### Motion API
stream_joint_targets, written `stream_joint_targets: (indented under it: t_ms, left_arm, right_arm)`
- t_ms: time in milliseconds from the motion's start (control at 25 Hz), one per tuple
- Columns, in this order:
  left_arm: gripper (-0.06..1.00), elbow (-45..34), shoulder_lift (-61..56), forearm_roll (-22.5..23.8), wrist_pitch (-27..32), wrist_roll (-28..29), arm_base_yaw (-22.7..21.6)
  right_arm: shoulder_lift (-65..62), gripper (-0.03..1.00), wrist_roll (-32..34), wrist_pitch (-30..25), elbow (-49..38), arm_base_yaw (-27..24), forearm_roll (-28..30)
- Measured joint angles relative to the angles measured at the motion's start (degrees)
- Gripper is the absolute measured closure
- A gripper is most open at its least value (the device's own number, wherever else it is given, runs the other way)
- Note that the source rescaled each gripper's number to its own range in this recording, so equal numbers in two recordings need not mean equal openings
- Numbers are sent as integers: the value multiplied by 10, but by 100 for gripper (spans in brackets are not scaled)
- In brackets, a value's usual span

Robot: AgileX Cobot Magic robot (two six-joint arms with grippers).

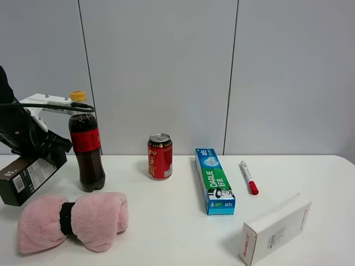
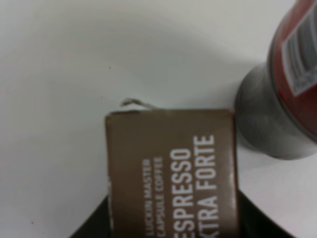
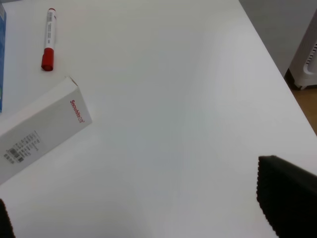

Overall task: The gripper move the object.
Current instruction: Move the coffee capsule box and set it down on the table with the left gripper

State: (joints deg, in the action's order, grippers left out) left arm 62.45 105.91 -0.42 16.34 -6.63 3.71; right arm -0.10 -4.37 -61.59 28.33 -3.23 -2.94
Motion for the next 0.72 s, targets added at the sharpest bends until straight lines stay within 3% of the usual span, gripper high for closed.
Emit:
stream_joint_targets:
  t_ms: [320, 720]
  left_arm:
    - [93, -60, 0, 0, -31, 0, 0]
    - [93, -65, 0, 0, -41, 0, 0]
  right_arm:
    - [0, -3, 0, 0, 0, 0, 0]
    - [0, -3, 0, 0, 0, 0, 0]
